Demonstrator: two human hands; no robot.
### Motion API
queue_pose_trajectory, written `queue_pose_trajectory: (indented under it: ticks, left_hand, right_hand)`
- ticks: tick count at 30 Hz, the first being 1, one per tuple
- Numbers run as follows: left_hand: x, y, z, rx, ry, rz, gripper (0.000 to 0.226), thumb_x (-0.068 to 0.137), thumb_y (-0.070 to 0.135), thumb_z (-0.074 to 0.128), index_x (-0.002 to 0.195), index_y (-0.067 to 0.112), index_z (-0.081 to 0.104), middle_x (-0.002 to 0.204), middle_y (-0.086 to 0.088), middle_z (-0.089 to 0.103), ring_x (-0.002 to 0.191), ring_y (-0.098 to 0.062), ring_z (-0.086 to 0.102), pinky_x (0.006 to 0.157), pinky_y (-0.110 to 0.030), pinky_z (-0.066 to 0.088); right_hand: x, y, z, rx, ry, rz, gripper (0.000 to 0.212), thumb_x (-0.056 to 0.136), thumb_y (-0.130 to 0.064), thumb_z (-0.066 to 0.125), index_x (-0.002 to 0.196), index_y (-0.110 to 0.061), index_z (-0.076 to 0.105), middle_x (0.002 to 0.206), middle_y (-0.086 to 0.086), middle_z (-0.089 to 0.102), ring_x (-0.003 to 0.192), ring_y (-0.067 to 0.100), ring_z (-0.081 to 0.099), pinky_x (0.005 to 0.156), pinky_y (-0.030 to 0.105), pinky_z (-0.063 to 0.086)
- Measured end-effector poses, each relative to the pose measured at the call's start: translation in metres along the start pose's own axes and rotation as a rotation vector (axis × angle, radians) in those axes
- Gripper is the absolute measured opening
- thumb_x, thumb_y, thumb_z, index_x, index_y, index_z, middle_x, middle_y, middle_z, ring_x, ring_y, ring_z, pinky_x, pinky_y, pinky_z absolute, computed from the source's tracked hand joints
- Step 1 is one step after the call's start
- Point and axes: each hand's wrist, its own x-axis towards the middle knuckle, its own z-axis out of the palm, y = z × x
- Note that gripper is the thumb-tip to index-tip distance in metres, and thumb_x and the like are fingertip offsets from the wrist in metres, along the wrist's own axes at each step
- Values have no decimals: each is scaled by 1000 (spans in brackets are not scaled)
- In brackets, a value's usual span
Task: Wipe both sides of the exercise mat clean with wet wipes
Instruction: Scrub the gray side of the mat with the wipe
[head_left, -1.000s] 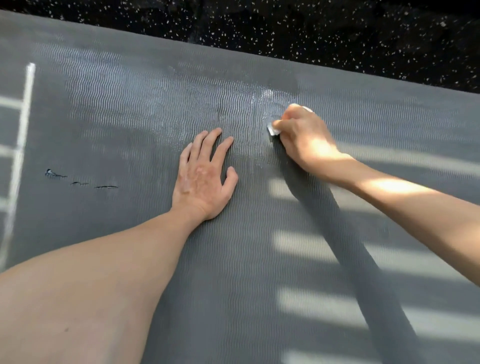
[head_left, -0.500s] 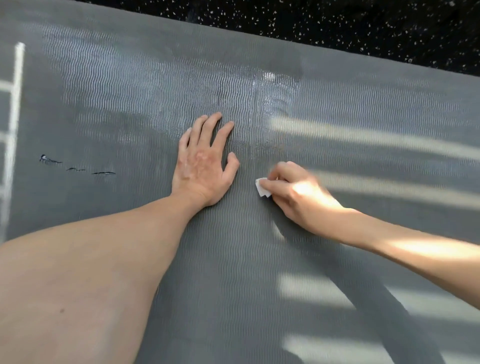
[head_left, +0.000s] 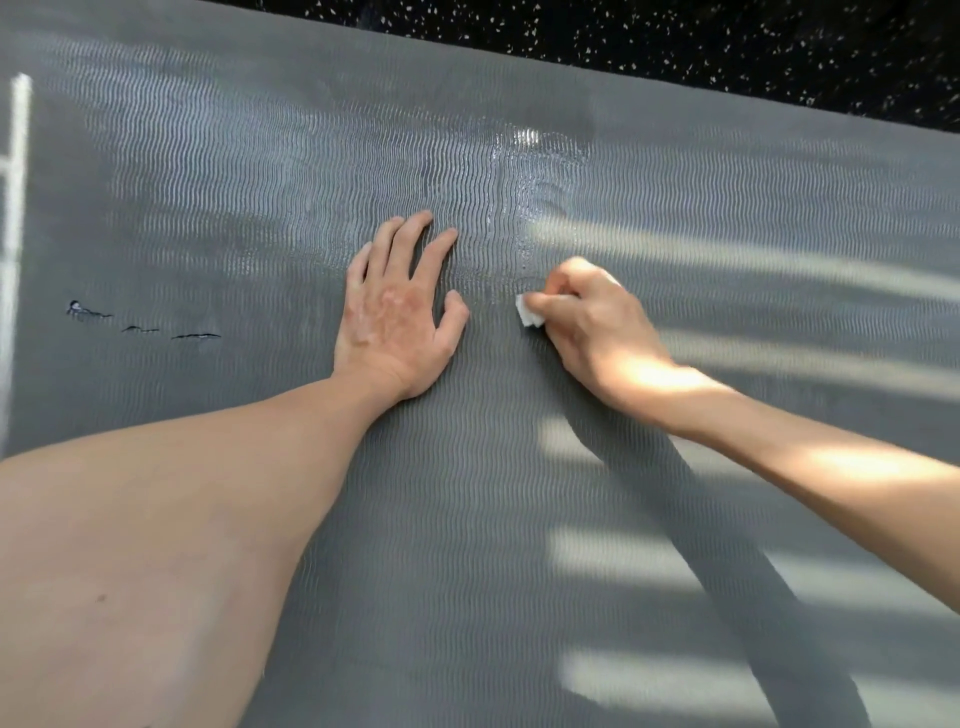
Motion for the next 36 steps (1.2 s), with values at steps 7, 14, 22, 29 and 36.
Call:
queue_pose_trajectory:
  ticks: [7, 14, 22, 29, 36]
  left_hand:
    - [0, 0, -1, -4, 2, 1, 62, 90, 42, 32, 146, 18, 40, 155, -7, 32, 146, -26, 21, 120, -44, 16]
    - [0, -1, 0, 2, 3, 10, 62, 90, 43, 31, 146, 17, 40, 155, -7, 32, 146, -26, 23, 119, -43, 16]
    - [-1, -1, 0, -3, 12, 15, 63, 90, 43, 31, 146, 16, 41, 155, -8, 33, 146, -27, 23, 119, -42, 15]
    - [-1, -1, 1, -2, 17, 10, 61, 90, 41, 33, 146, 17, 40, 155, -7, 32, 146, -27, 21, 119, -42, 13]
    - [0, -2, 2, -7, 19, 8, 60, 91, 40, 35, 146, 18, 40, 155, -7, 31, 146, -26, 21, 120, -42, 13]
  right_hand:
    - [-42, -21, 5, 48, -122, -207, 14, 94, -27, 55, 89, -16, 61, 81, 0, 50, 70, 19, 47, 57, 31, 34]
    - [-66, -31, 8, -53, -144, -405, 24, 101, -37, 43, 92, -17, 54, 88, -4, 48, 77, 11, 46, 67, 31, 32]
    - [-78, -34, 15, -63, -188, -347, 26, 100, -40, 45, 85, -19, 49, 81, -4, 44, 72, 12, 45, 64, 32, 32]
    - [-52, -28, 14, -69, -38, -254, 9, 95, -16, 53, 88, -11, 58, 83, 4, 47, 70, 24, 47, 56, 37, 39]
    - [-59, -30, 16, -6, -90, -269, 17, 96, -22, 47, 97, -15, 63, 91, 5, 48, 76, 23, 49, 59, 32, 33]
